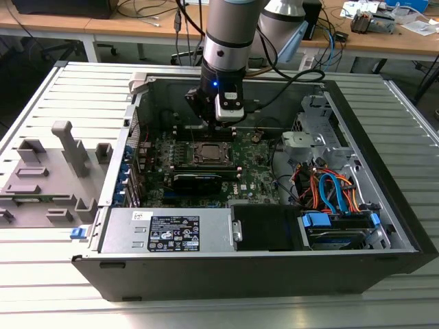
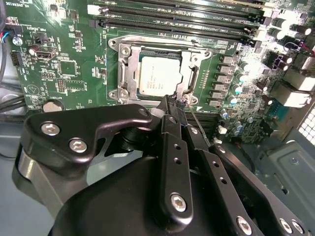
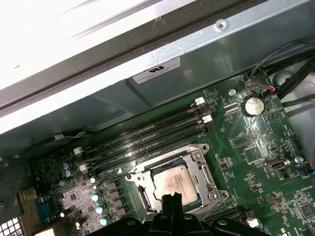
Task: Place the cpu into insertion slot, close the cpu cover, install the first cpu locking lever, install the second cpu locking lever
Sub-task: 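Install the first cpu locking lever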
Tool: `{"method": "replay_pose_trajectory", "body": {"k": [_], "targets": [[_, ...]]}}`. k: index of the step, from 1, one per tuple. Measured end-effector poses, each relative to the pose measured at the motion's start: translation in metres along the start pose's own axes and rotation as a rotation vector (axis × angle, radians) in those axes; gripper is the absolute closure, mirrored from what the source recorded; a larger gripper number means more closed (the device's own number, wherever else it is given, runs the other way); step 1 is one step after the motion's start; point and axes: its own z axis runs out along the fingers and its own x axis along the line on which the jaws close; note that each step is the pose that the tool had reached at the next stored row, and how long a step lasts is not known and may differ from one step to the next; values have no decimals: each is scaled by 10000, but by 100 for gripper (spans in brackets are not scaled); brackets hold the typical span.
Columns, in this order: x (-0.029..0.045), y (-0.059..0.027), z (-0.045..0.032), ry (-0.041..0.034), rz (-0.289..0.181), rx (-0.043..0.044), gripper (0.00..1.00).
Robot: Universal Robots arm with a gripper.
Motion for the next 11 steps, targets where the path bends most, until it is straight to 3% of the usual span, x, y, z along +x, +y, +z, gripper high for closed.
{"method": "replay_pose_trajectory", "body": {"k": [11], "targets": [[0,0,0,37,-479,-5,89]]}}
